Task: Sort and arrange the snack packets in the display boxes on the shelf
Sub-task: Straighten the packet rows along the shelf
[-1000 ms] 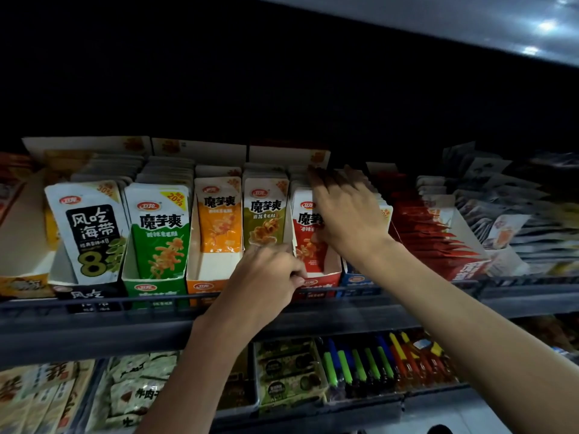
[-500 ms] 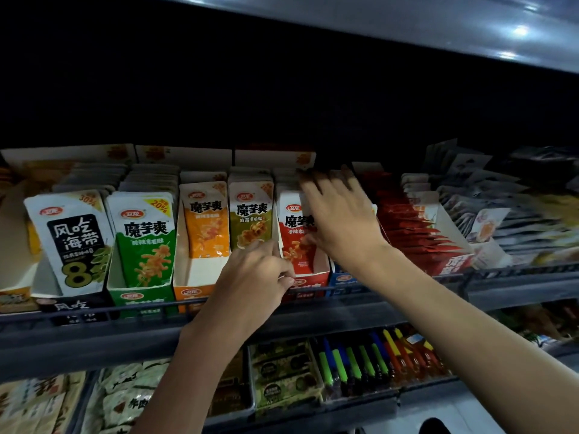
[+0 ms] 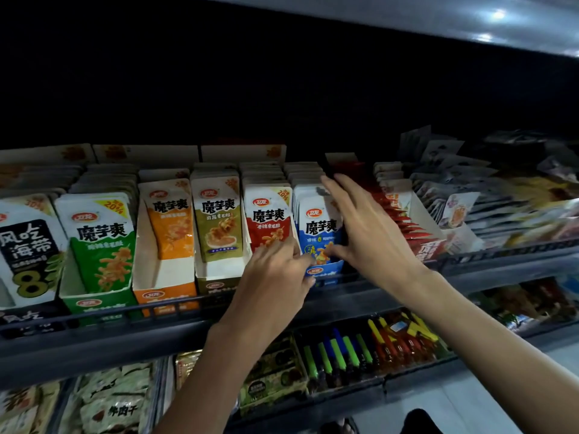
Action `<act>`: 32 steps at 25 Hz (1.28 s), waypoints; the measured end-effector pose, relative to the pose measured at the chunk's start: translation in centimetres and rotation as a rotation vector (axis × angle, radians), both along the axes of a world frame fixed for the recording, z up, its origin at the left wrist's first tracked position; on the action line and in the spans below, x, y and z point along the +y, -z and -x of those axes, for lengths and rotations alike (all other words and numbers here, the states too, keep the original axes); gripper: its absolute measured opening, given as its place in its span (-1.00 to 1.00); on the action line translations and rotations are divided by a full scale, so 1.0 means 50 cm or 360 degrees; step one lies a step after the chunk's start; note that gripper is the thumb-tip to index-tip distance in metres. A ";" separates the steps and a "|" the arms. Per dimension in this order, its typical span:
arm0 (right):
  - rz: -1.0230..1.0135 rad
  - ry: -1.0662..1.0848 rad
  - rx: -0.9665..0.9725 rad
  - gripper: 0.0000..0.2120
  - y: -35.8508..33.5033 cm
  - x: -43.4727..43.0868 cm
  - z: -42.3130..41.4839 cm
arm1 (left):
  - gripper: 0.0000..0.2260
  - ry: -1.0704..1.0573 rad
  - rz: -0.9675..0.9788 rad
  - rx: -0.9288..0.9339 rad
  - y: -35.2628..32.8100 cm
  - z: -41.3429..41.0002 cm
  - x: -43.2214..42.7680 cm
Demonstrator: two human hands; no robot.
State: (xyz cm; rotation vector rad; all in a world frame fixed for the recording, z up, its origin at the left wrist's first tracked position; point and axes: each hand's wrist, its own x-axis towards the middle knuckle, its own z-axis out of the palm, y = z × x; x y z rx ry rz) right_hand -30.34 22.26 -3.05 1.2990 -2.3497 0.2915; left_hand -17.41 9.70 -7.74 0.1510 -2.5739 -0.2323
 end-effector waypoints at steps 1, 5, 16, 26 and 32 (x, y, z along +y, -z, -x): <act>-0.0056 -0.0012 0.0062 0.17 0.002 -0.010 0.003 | -0.78 0.0002 -0.0018 0.0007 0.002 0.004 -0.001; -0.0253 0.0025 0.0227 0.26 0.007 -0.037 0.010 | -0.85 0.0050 -0.0125 0.0016 0.000 0.008 -0.005; -0.0341 0.0170 0.0395 0.33 0.013 -0.056 0.007 | -0.80 0.0164 -0.0334 -0.0042 -0.015 0.000 -0.009; -0.0259 0.0098 0.0368 0.14 0.003 -0.074 -0.001 | -0.78 0.0153 -0.0337 -0.0040 -0.015 -0.001 -0.008; -0.0181 -0.0004 0.0160 0.19 0.005 -0.056 -0.002 | -0.77 0.0154 -0.0307 -0.0035 -0.011 -0.003 -0.006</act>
